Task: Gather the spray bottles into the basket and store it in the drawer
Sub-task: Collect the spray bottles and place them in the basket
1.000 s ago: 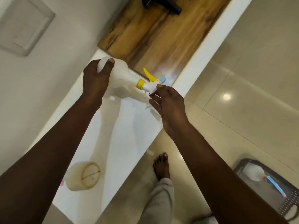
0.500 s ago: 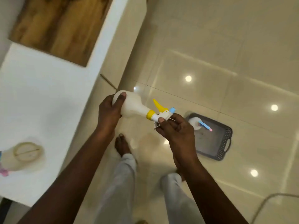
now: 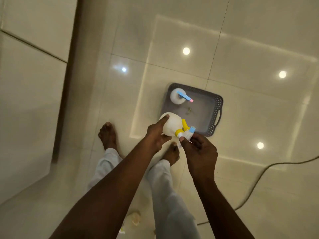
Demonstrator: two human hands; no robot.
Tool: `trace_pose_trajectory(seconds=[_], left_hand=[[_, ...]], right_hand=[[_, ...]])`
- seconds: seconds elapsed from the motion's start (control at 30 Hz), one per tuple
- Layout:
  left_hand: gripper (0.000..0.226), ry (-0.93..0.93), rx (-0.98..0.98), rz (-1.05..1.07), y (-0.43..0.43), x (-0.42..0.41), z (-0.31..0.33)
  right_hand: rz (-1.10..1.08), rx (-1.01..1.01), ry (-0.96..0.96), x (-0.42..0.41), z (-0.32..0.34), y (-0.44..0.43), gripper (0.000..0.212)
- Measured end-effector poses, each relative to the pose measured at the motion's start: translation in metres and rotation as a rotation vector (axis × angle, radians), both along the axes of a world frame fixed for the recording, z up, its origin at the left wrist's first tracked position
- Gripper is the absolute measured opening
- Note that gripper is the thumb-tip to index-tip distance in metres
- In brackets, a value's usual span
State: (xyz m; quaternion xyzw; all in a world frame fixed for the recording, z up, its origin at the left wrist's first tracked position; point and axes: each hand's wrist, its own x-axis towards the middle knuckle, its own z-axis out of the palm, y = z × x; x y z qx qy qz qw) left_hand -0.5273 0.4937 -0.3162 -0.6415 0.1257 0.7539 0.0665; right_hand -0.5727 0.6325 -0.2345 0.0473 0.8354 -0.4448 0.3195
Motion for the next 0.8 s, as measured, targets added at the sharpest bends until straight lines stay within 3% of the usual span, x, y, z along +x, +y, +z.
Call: trace_pose_trajectory(seconds=[0.5, 0.8], left_hand=[[0.063, -0.068, 0.080, 0.029, 0.015, -0.056, -0.202], [0.065, -0.098, 0.077, -0.078, 0.004, -0.062, -0.236]], right_hand=[[0.075, 0.098, 0.018, -0.039, -0.184, -0.021, 0.028], [0.131, 0.143, -0.016, -0.054, -0.214, -0.039, 0.036]])
